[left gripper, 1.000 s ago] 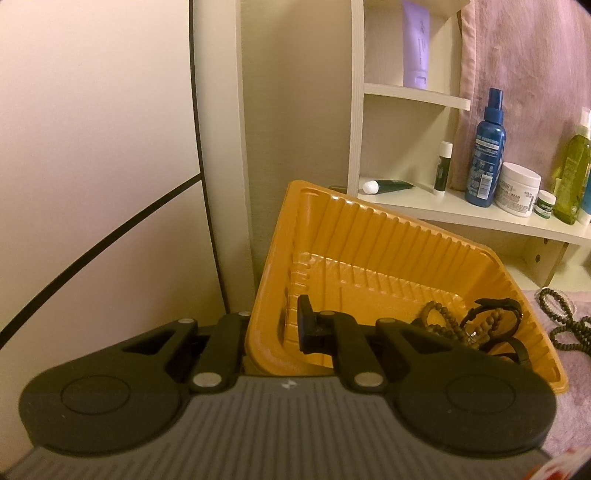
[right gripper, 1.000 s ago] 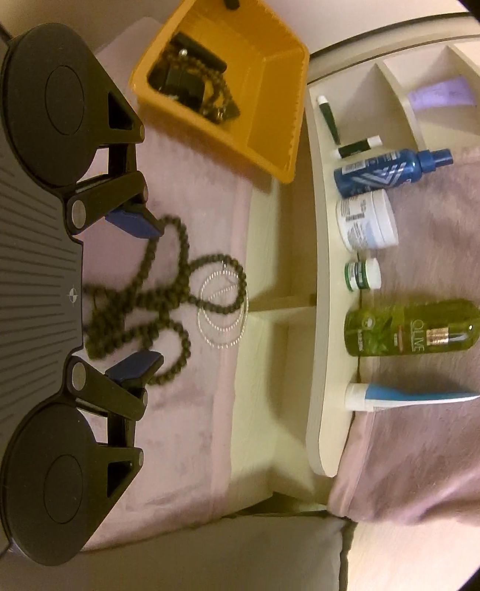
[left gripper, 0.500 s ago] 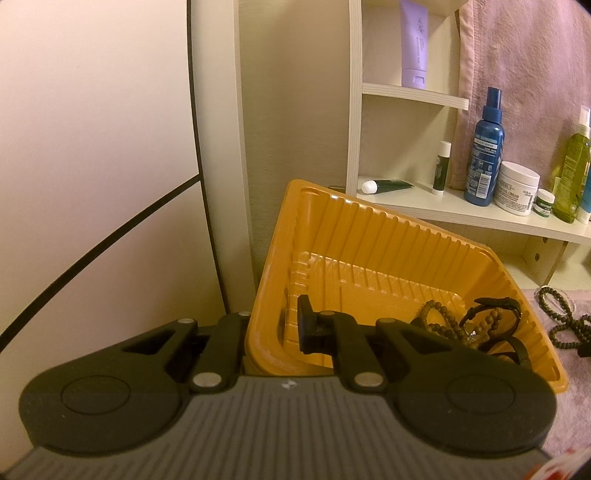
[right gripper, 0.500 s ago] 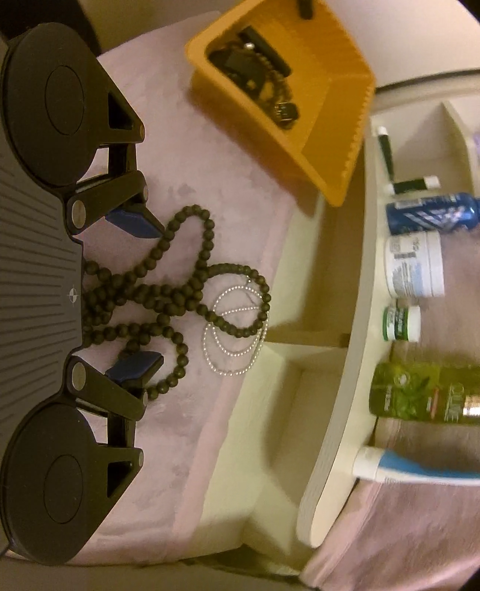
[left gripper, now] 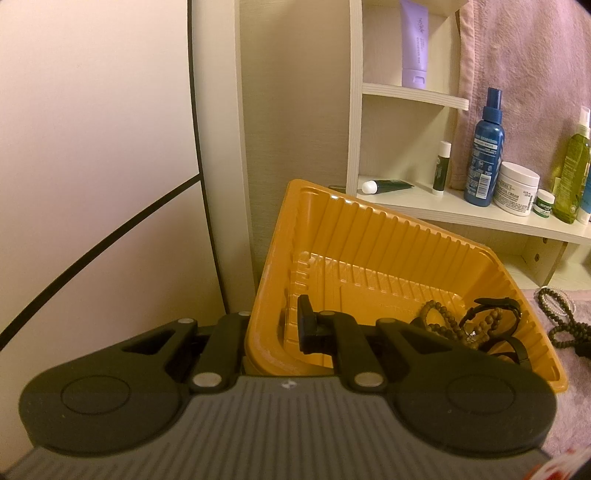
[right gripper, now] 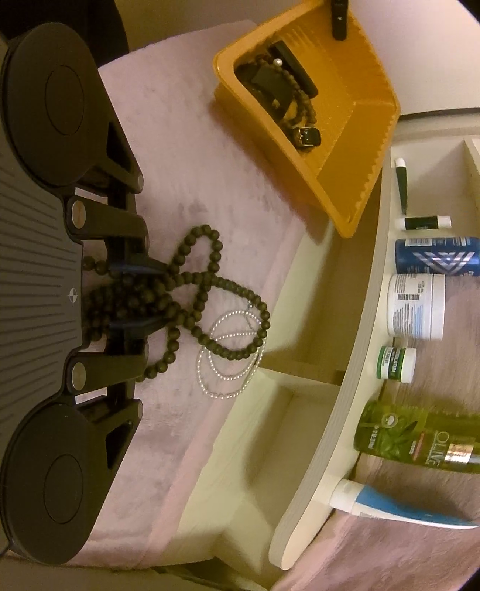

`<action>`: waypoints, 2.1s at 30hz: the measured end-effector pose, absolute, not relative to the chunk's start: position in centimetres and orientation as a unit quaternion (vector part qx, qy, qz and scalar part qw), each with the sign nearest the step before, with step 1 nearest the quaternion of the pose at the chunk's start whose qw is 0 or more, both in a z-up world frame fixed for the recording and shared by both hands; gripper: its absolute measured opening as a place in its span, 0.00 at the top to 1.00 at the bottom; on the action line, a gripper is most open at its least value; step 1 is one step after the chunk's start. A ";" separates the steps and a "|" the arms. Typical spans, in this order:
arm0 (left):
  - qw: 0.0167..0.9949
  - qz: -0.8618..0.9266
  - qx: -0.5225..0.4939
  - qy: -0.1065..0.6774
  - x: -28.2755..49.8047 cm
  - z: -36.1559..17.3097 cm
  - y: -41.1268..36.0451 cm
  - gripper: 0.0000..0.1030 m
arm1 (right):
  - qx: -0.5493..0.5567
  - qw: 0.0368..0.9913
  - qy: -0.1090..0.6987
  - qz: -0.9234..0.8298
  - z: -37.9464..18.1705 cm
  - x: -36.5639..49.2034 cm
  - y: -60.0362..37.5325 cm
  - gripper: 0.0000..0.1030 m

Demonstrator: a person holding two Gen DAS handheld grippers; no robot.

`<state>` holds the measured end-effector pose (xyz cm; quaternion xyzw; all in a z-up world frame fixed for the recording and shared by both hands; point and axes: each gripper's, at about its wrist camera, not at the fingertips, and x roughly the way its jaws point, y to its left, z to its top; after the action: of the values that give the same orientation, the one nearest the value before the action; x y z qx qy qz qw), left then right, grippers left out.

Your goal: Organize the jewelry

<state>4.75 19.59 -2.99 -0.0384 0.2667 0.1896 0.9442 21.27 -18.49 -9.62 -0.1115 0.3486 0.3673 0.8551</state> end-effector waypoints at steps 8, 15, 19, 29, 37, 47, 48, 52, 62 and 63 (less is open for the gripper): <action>0.944 0.190 -0.040 0.267 4.7 -3.0 19.5 0.90 | -0.099 0.863 0.333 0.367 -8.7 20.6 -18.7 0.93; 0.944 0.188 -0.040 0.267 4.6 -3.0 19.5 0.90 | -0.071 0.881 0.300 0.359 -6.9 19.1 -19.5 0.93; 0.944 0.189 -0.041 0.267 4.5 -3.0 19.5 0.90 | -0.040 0.897 0.267 0.350 -4.3 18.2 -20.7 0.93; 0.945 0.187 -0.040 0.264 4.4 -2.9 19.3 0.91 | 0.013 0.924 0.208 0.321 3.0 16.7 -24.0 0.93; 0.946 0.185 -0.041 0.261 4.2 -2.7 19.2 0.91 | 0.018 0.925 0.185 0.330 7.6 15.7 -25.3 0.93; 0.946 0.184 -0.046 0.261 4.1 -2.7 19.3 0.91 | 0.030 0.880 0.340 0.330 -1.8 18.6 -21.4 0.93; 0.946 0.184 -0.047 0.261 4.1 -2.7 19.3 0.91 | 0.028 0.877 0.354 0.325 -3.0 19.0 -21.1 0.93; 0.947 0.182 -0.045 0.262 4.2 -2.6 19.3 0.91 | 0.032 0.866 0.393 0.308 -7.1 20.0 -20.0 0.93; 0.946 0.183 -0.046 0.263 4.3 -2.6 19.2 0.91 | -0.037 0.865 0.372 0.334 -8.1 19.3 -18.9 0.32; 0.946 0.183 -0.045 0.263 4.3 -2.6 19.1 0.91 | -0.040 0.865 0.375 0.330 -8.3 19.4 -18.8 0.32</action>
<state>4.26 19.14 -2.59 -0.0454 0.2628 0.1832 0.9462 19.35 -18.84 -8.25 -0.0404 0.3749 0.3301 0.8654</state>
